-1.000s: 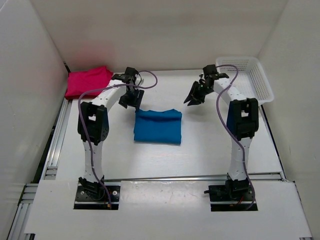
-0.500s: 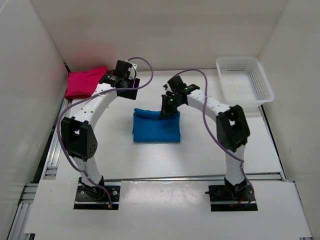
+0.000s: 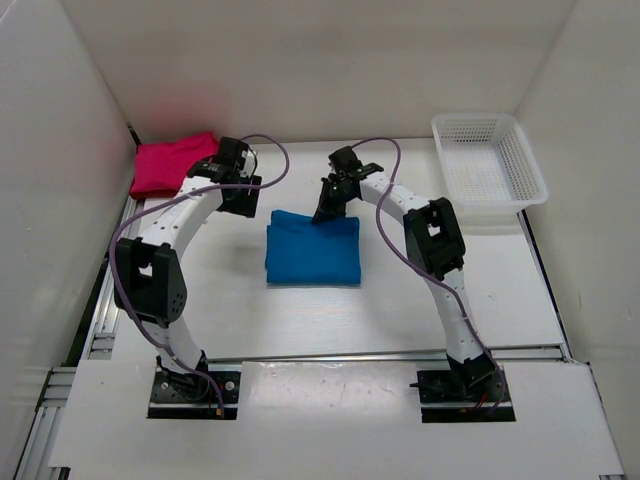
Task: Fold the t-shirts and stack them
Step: Fold the long partially folded tshirt into a neat square
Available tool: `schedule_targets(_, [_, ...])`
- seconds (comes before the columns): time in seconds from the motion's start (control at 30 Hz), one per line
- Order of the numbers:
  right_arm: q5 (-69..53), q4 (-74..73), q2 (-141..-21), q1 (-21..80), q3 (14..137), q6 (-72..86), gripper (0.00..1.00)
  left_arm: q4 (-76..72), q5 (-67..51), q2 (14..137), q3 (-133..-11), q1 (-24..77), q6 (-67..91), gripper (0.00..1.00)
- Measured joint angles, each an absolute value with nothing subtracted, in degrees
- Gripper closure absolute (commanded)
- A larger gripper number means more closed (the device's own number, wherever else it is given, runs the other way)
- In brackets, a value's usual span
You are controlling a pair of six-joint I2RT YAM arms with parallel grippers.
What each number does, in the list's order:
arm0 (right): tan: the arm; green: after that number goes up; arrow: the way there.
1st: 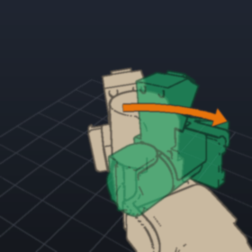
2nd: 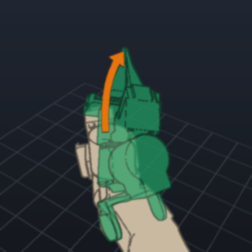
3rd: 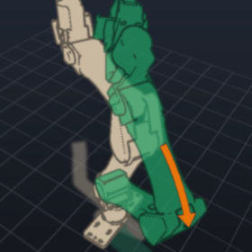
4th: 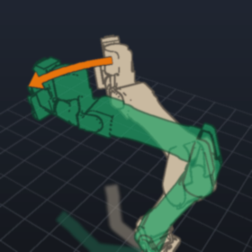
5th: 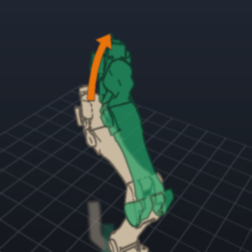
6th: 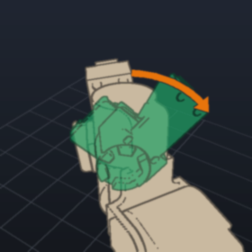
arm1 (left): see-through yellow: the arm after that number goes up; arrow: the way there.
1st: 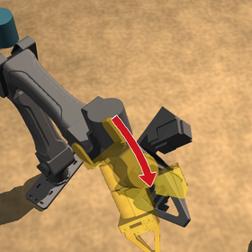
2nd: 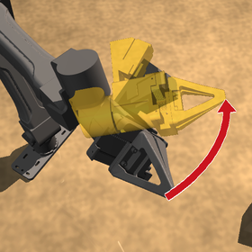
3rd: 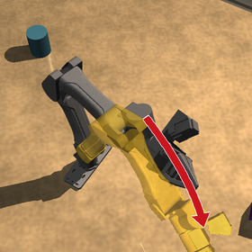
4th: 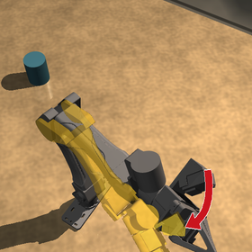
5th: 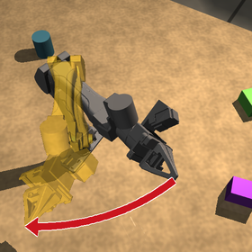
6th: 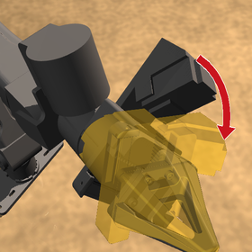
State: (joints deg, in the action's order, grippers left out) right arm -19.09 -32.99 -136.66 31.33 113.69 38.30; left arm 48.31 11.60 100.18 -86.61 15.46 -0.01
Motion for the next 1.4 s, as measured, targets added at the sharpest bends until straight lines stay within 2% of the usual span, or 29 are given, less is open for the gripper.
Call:
schedule_targets(0.2, [-12.49,-28.25,-136.92,29.71,114.74,44.53,1.00,48.73,10.17,99.39,-84.79,16.25,-0.01,0.18])
schedule_targets(0.4, [-12.69,-26.83,-136.86,26.52,115.96,44.60,1.00,51.64,2.98,100.51,-87.18,19.81,-0.01,0.21])
schedule_targets(0.53, [-12.47,-26.37,-127.96,23.83,105.89,41.65,1.00,52.16,-3.92,106.59,-96.09,21.67,0.14,0.35])
schedule_targets(0.77, [-21.26,-22.90,-110.85,23.35,89.27,40.01,1.00,51.92,-5.96,123.28,-107.68,22.20,0.03,0.42])
schedule_targets(1.0, [-26.89,-20.88,-112.38,25.10,80.86,40.14,1.00,52.97,-2.39,130.17,-108.31,21.71,0.01,0.42])
schedule_targets(1.4, [-29.32,-17.19,-130.23,18.87,94.78,43.53,1.00,52.62,-1.26,130.76,-110.78,19.66,-0.01,0.22])
